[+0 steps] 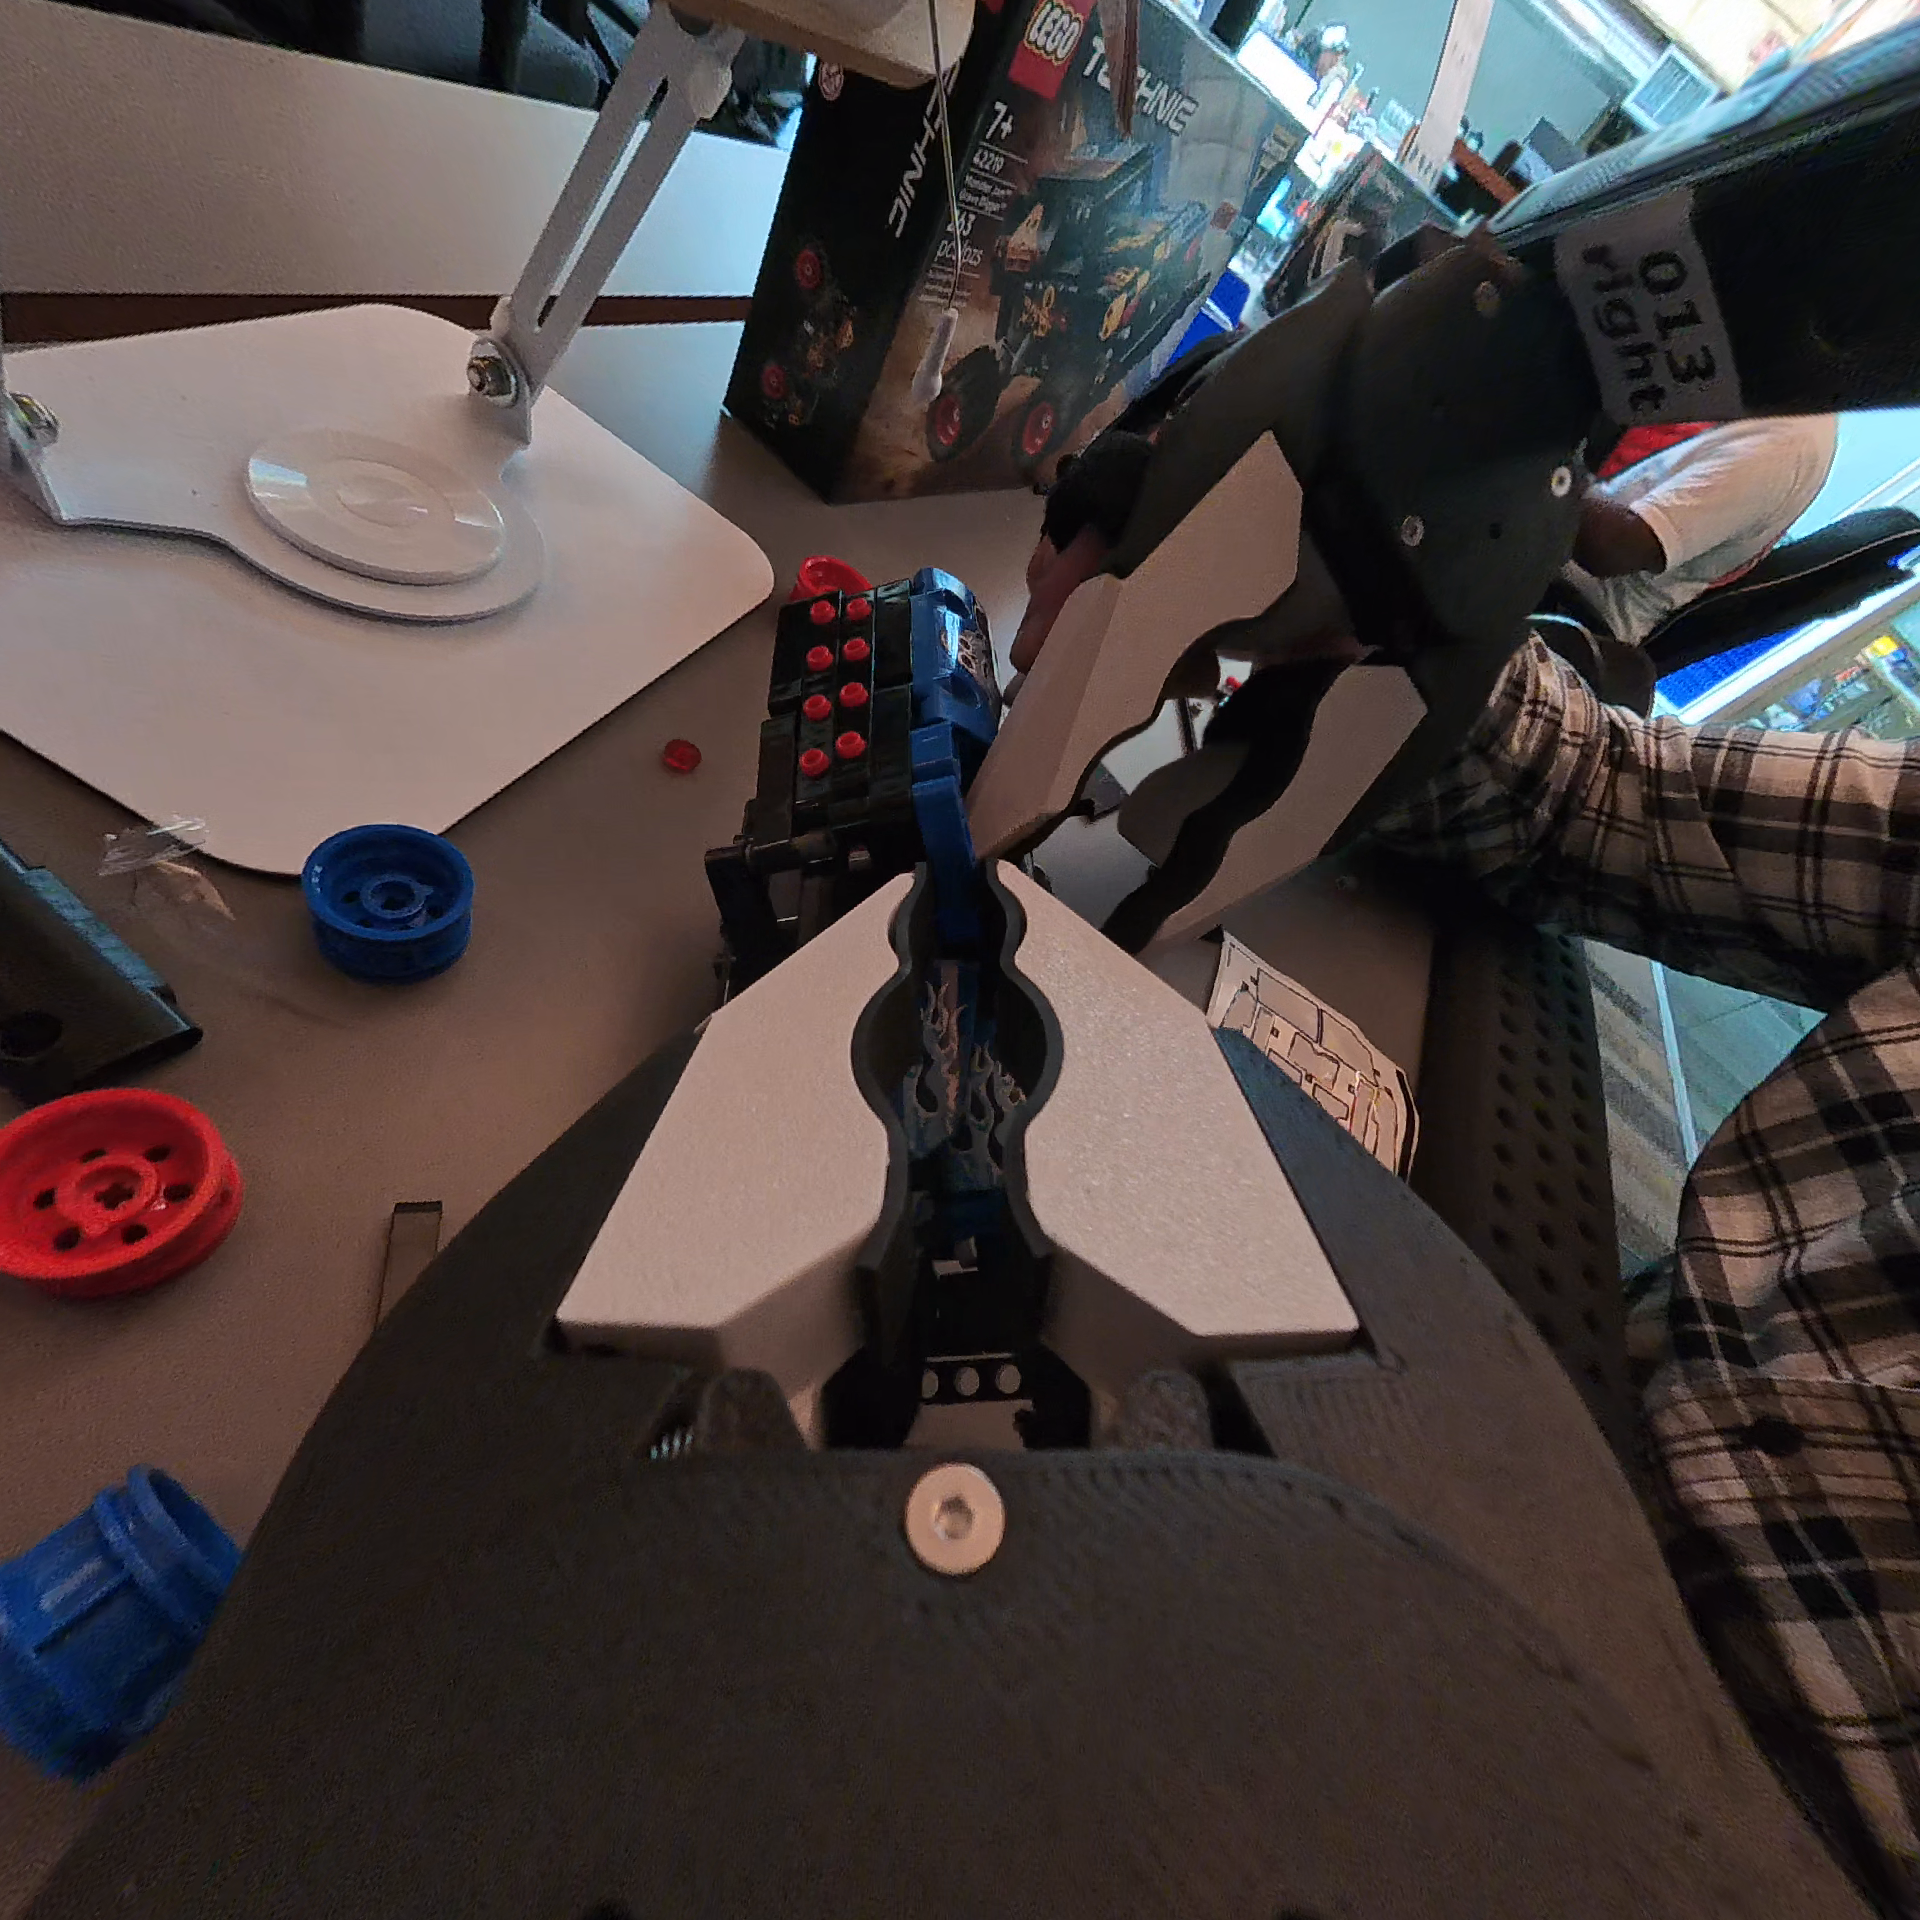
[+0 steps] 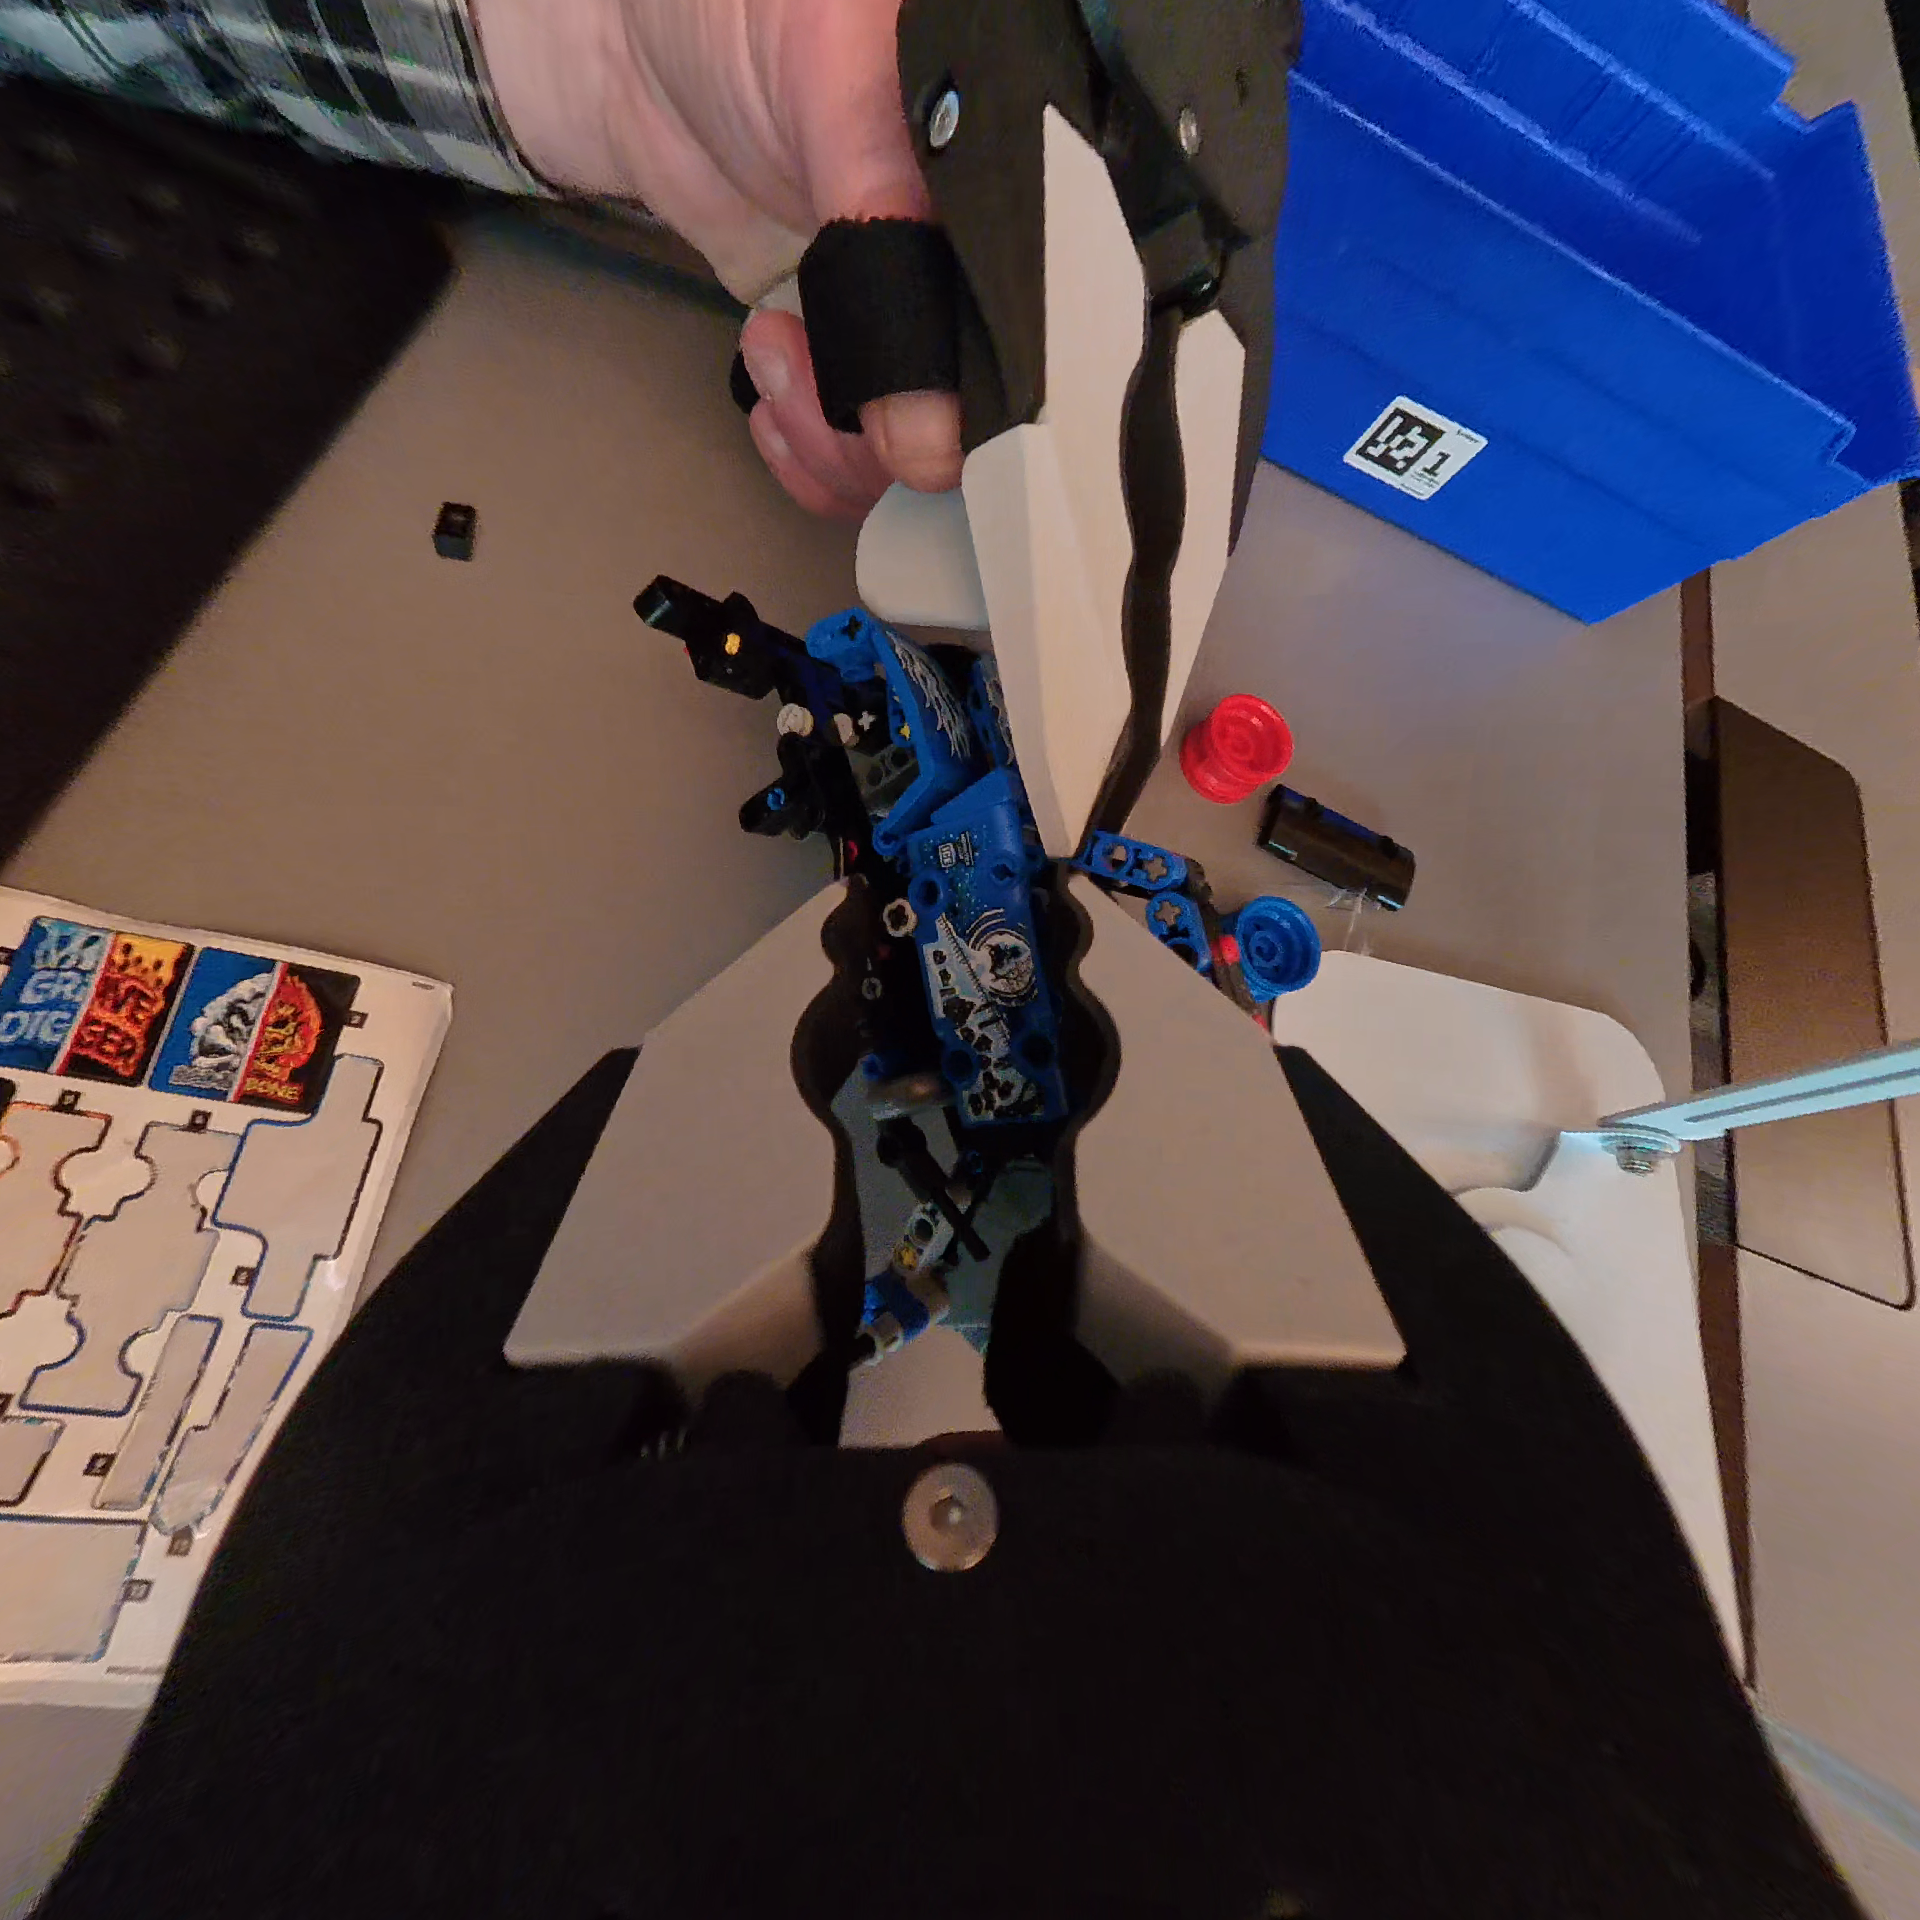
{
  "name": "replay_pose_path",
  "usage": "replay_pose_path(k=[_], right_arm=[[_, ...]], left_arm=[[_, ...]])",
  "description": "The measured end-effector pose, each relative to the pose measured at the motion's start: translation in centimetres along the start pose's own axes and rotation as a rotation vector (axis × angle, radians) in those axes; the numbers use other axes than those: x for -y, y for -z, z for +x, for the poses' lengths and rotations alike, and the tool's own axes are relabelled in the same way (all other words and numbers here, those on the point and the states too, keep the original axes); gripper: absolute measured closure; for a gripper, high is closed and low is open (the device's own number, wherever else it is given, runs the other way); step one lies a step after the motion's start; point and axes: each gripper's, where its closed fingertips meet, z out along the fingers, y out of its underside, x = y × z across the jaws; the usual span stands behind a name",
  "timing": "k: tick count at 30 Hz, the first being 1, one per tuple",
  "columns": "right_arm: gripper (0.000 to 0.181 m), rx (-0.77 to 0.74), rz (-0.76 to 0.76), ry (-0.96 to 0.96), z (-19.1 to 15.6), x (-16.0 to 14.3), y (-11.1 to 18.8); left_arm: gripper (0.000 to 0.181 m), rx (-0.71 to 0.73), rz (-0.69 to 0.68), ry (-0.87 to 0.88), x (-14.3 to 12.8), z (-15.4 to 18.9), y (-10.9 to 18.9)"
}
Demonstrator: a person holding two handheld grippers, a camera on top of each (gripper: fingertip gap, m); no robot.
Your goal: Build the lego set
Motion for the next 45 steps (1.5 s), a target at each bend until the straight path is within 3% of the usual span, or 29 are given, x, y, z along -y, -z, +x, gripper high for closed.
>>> replay_pose_path(k=[11,17,19,22,30,31,32,34,36,39,42,45], right_arm=[[0.152,-0.059,-0.034,0.070,0.6,-0.8,0.2],[0.156,-0.062,-0.016,0.074,0.6,-0.9,0.0],[0.171,-0.051,-0.020,0.069,0.5,-1.2,-0.2],[0.170,-0.064,-0.015,0.074,0.6,-1.3,-0.5],[0.172,-0.073,-0.041,0.081,0.9,-1.7,-0.4],[0.172,-0.072,-0.040,0.073,0.9,-1.7,-0.3],[0.172,-0.075,-0.033,0.064,1.0,-1.7,-0.3],[0.178,-0.056,-0.015,0.041,1.0,-1.4,0.0],[0.180,-0.046,0.009,0.024,1.0,-1.1,0.1],[0.177,-0.075,-0.020,0.030,1.5,-1.7,0.0],[0.172,-0.072,-0.022,0.038,1.4,-1.8,0.1],[0.156,-0.124,-0.098,0.141,1.5,-2.5,-0.2]], left_arm=[[0.174,-0.017,0.032,0.008,0.2,-0.4,0.0],[0.170,0.036,0.016,-0.108,-0.1,-0.4,0.1],[0.165,0.086,-0.008,-0.152,-0.3,-0.9,0.3],[0.181,0.086,-0.020,-0.178,-0.4,-0.9,0.2],[0.181,0.154,-0.063,-0.281,-0.5,-1.3,-0.4],[0.177,0.157,-0.071,-0.287,-0.5,-1.4,-0.3],[0.157,0.120,-0.055,-0.285,-0.1,-0.8,-0.1],[0.153,0.059,-0.026,-0.258,0.7,0.2,0.4],[0.158,0.137,-0.104,-0.318,-0.2,-0.8,-0.2],[0.173,0.146,-0.128,-0.290,-0.8,-1.2,-1.5],[0.174,0.175,-0.153,-0.310,-0.9,-1.4,-1.5],[0.174,0.161,-0.119,-0.240,-0.2,-1.6,-1.5]])
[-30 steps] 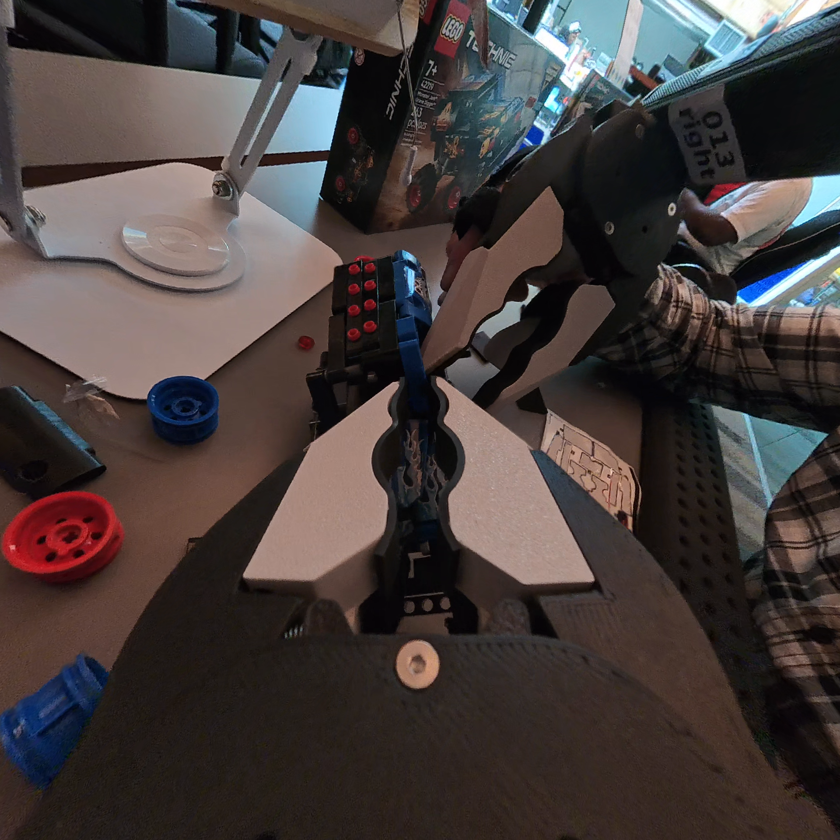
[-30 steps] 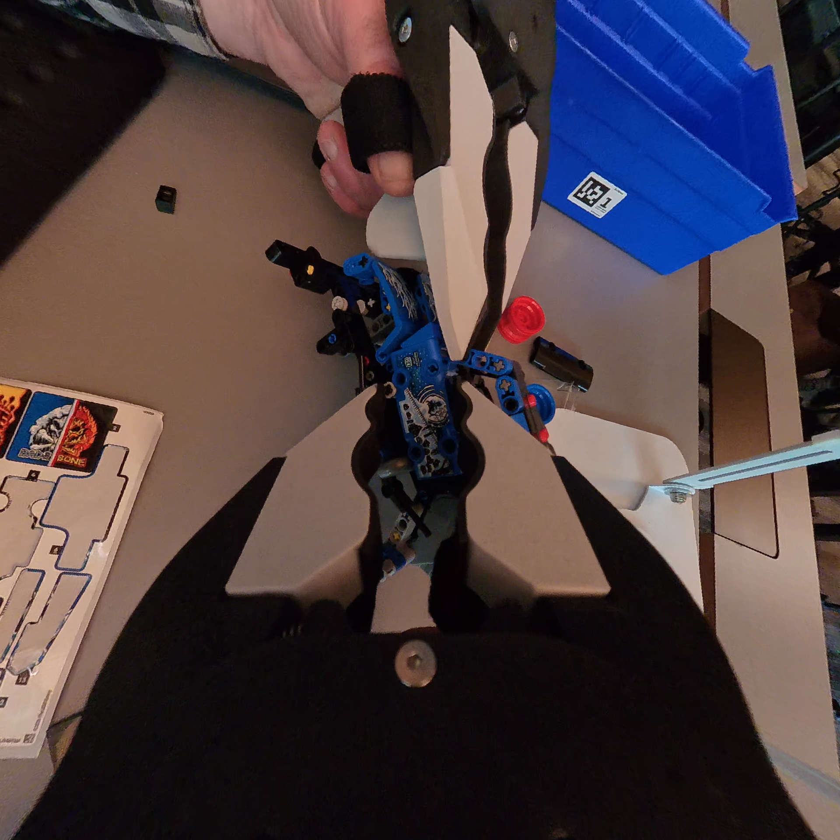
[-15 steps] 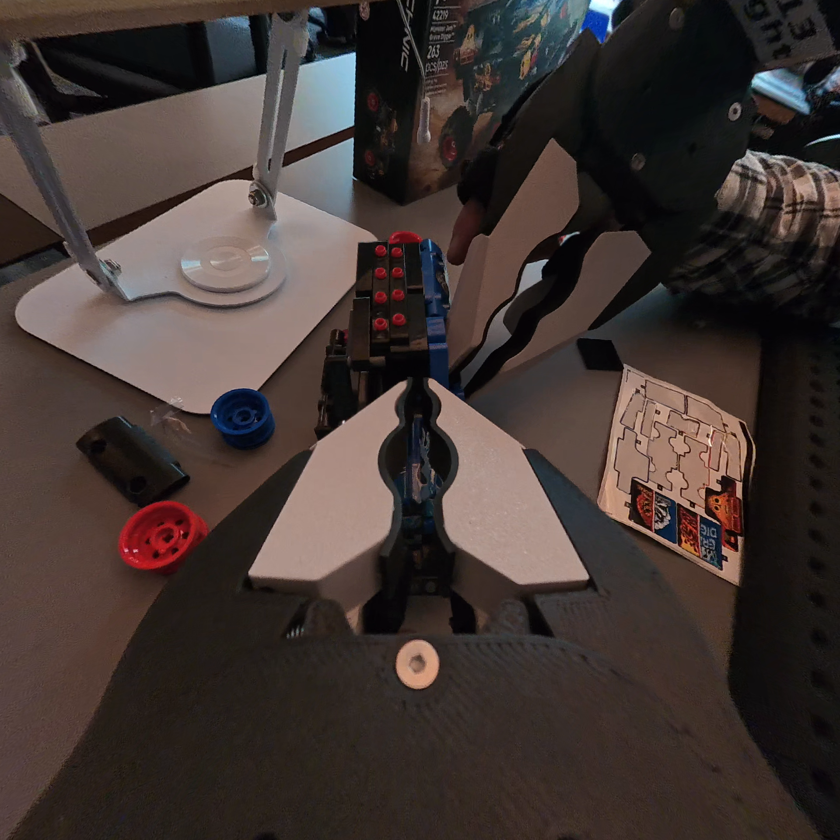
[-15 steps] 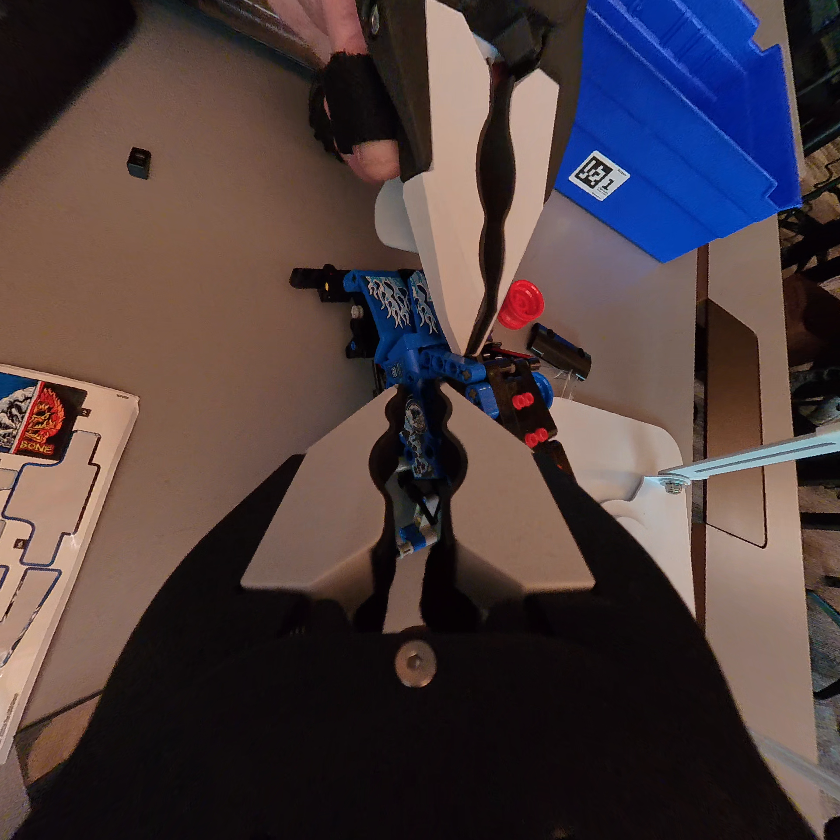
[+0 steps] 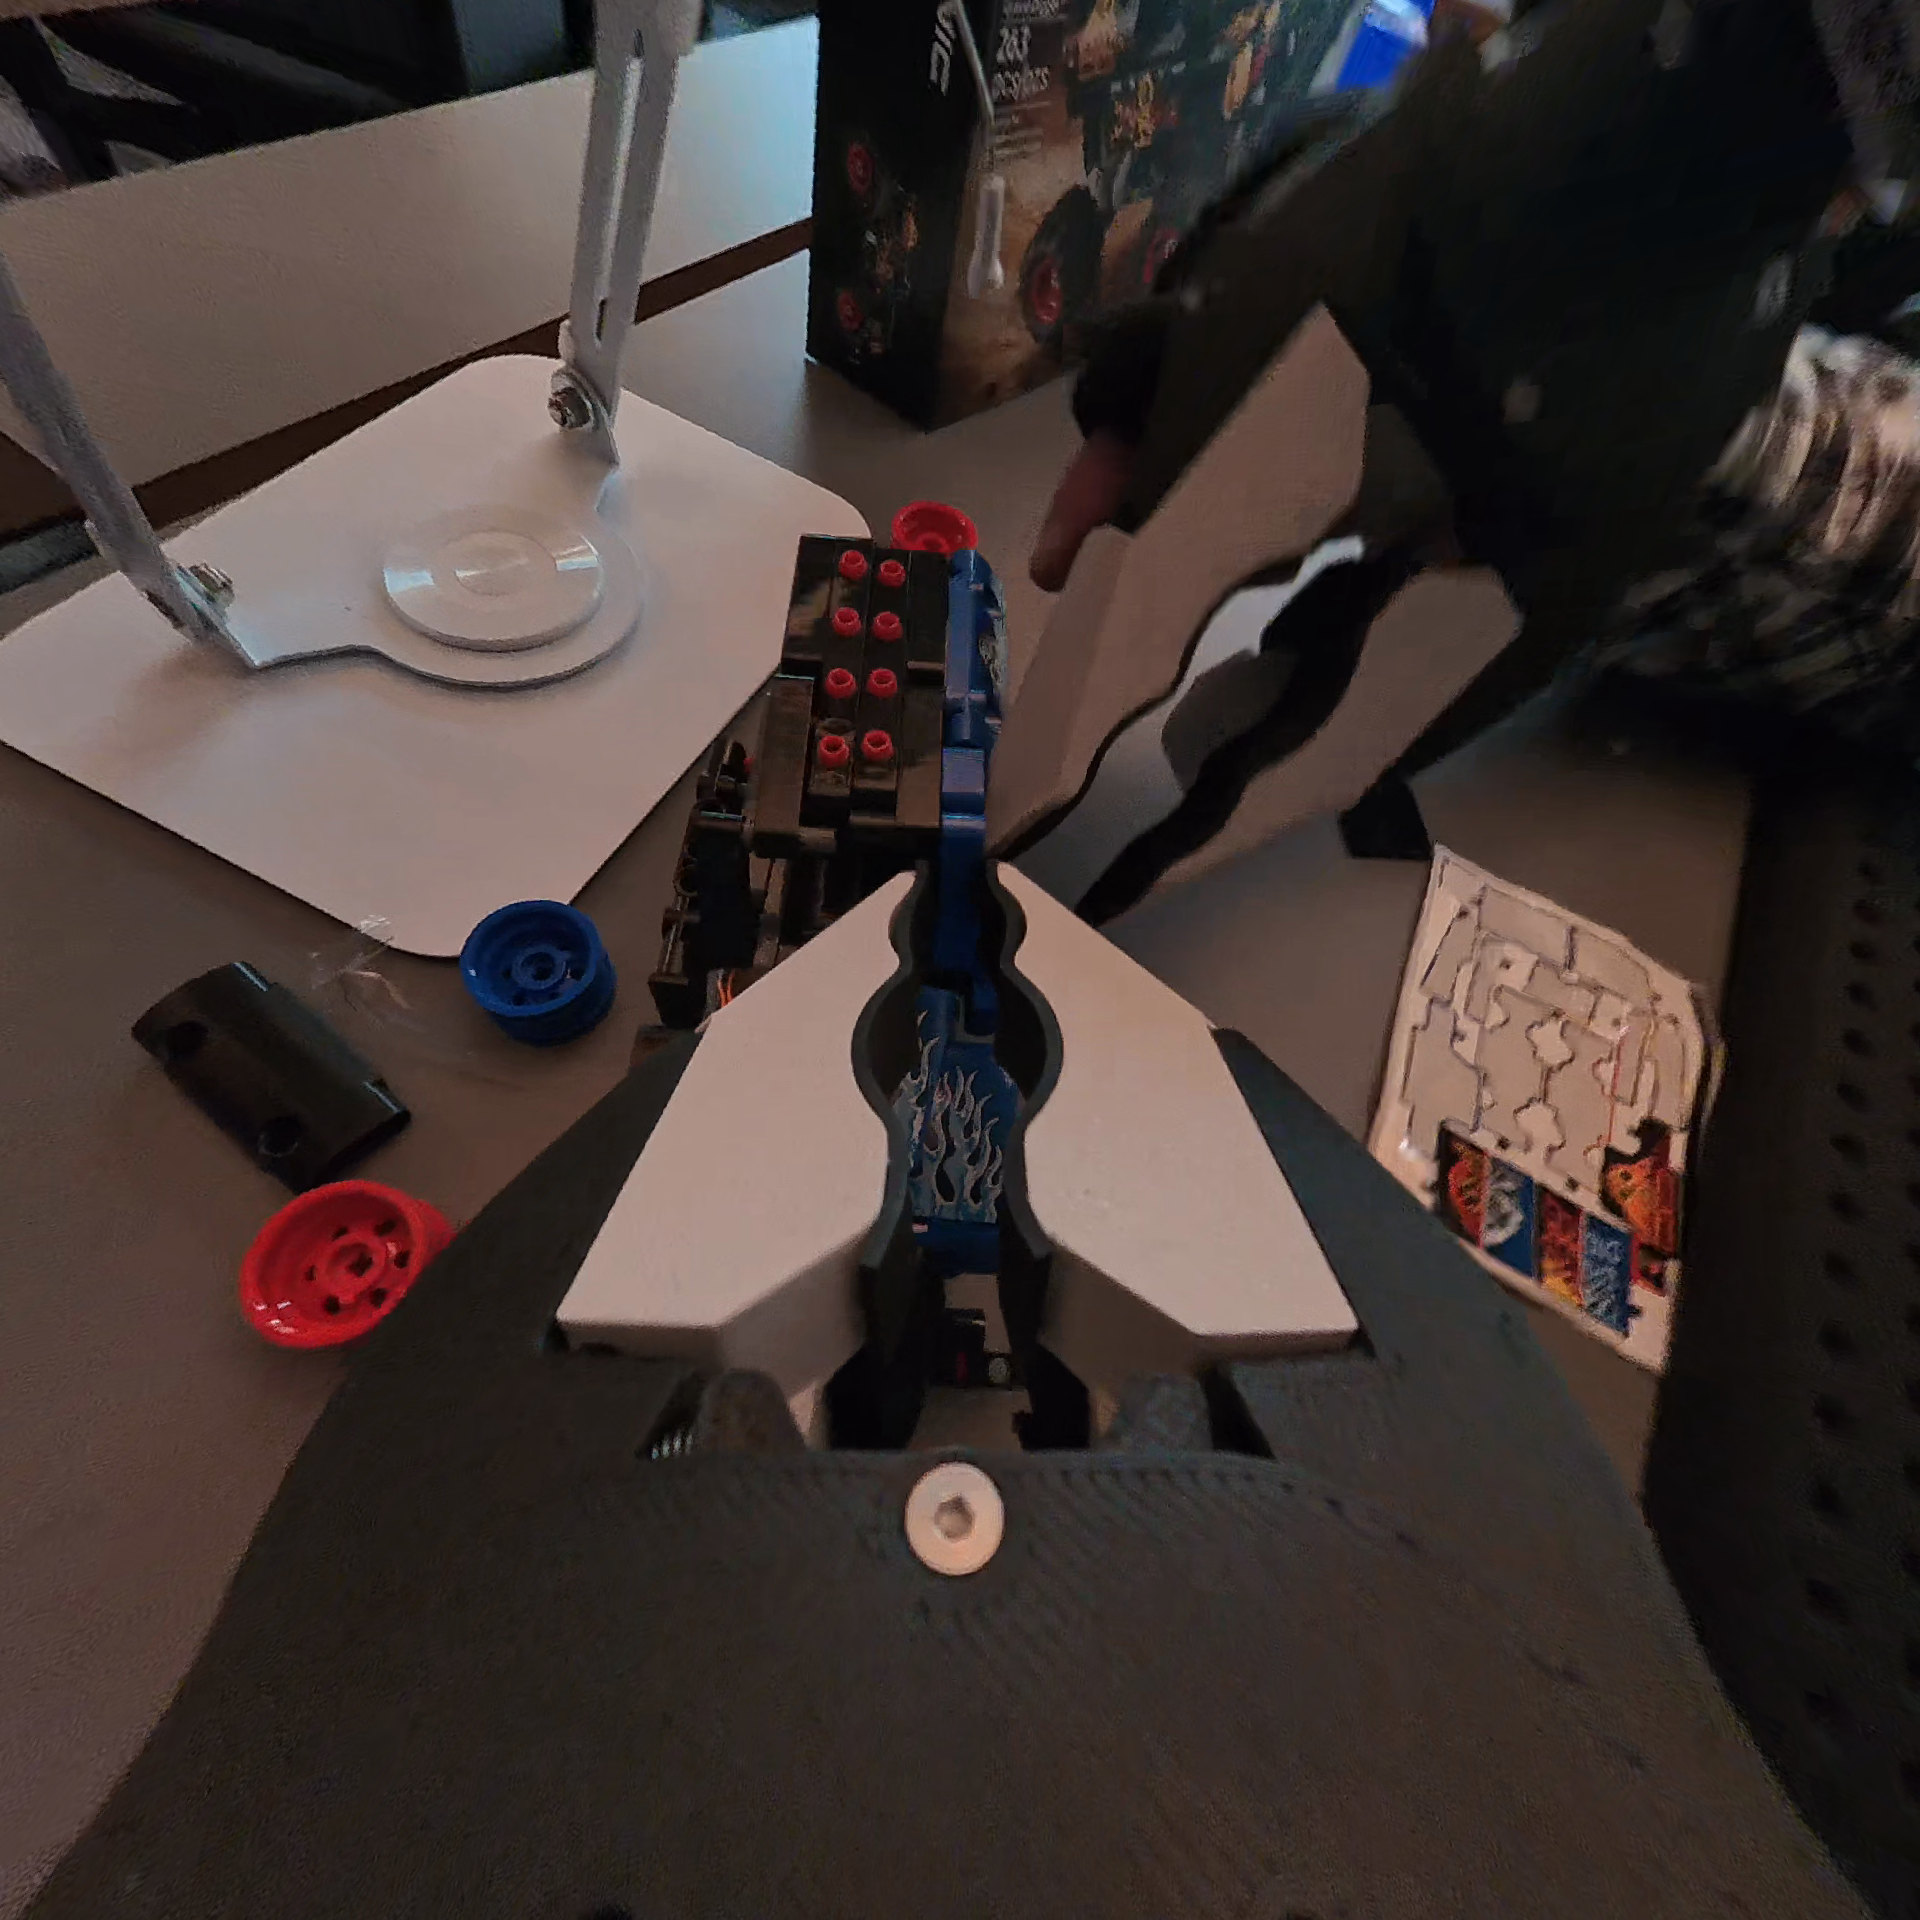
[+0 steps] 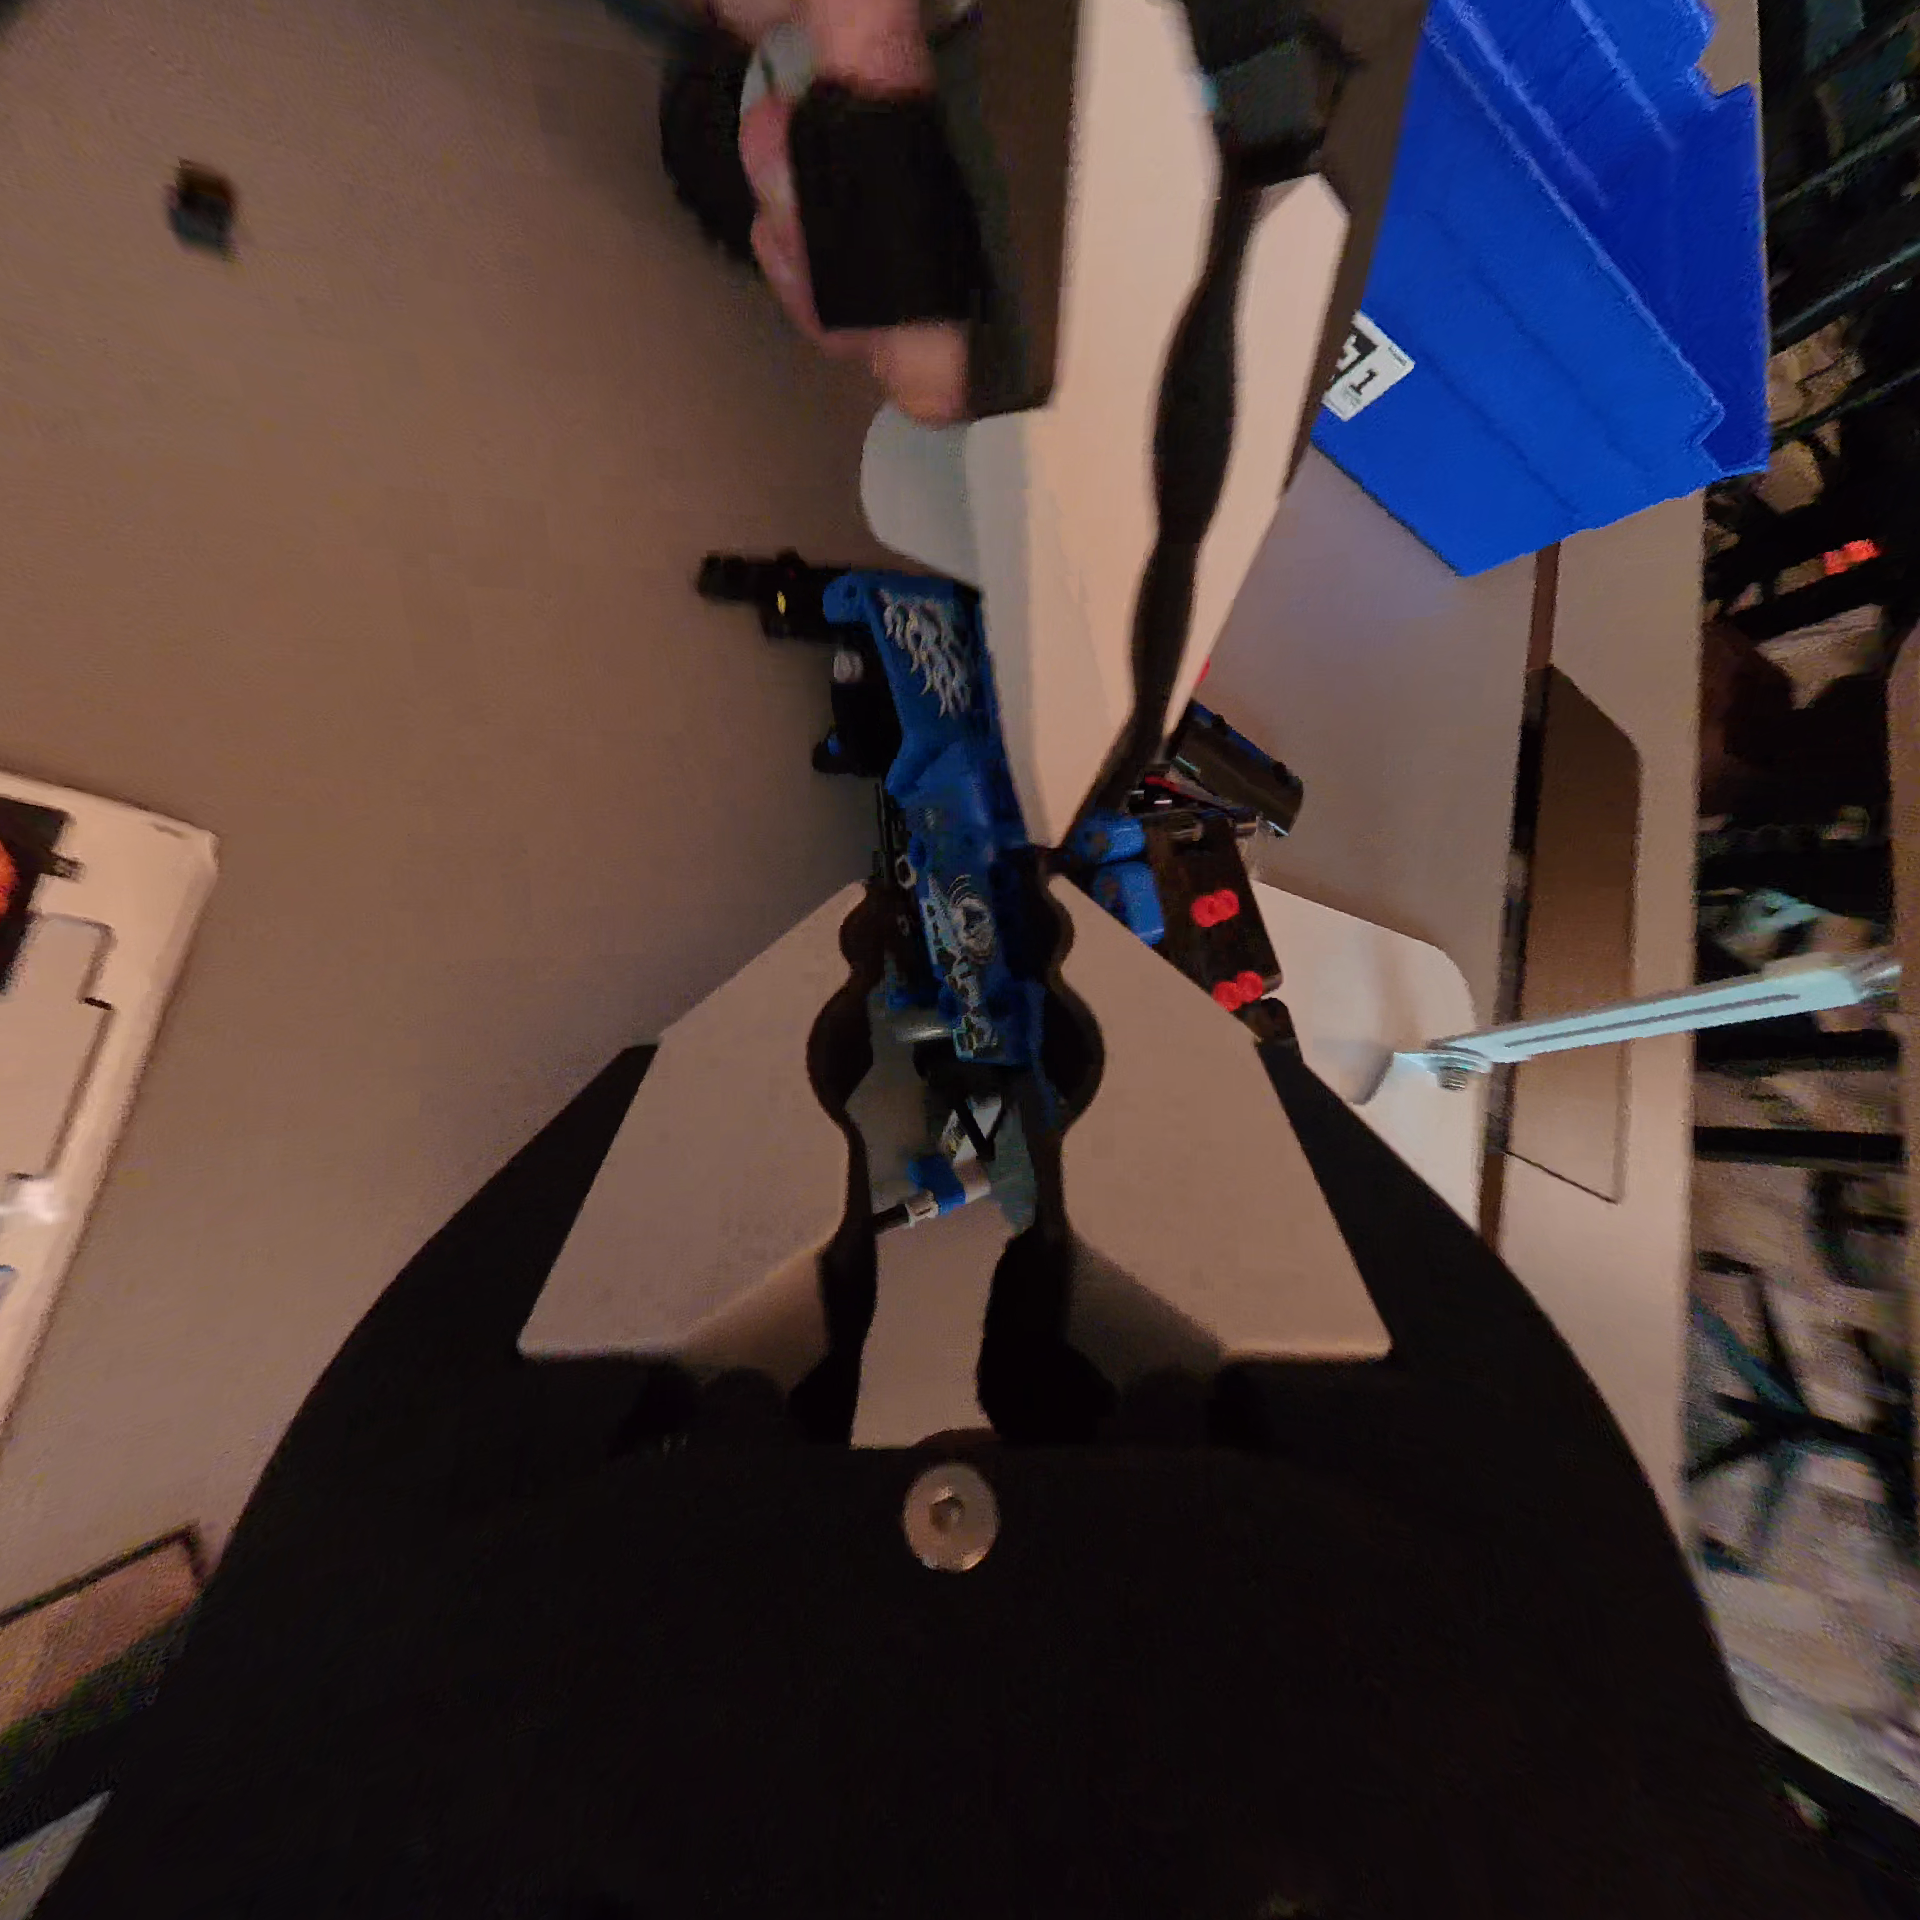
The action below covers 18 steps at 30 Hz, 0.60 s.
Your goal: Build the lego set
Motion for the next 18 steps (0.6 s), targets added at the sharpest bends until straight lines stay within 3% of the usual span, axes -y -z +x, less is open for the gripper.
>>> replay_pose_path(k=[3,6,12,18], right_arm=[[0.139,-0.109,-0.081,0.153,0.4,-0.6,-0.6],[0.147,-0.184,-0.099,0.267,0.9,-0.5,-0.4],[0.157,-0.098,0.016,0.077,1.2,-0.4,0.2],[0.157,-0.213,-0.074,0.182,2.0,-1.5,-0.4]], left_arm=[[0.175,-0.060,0.040,0.132,1.1,-0.2,0.2],[0.174,-0.142,0.038,0.244,1.6,-0.1,0.3],[0.174,-0.200,0.024,0.319,2.0,-0.1,-0.1],[0.174,-0.202,0.041,0.347,2.1,-0.7,-0.6]])
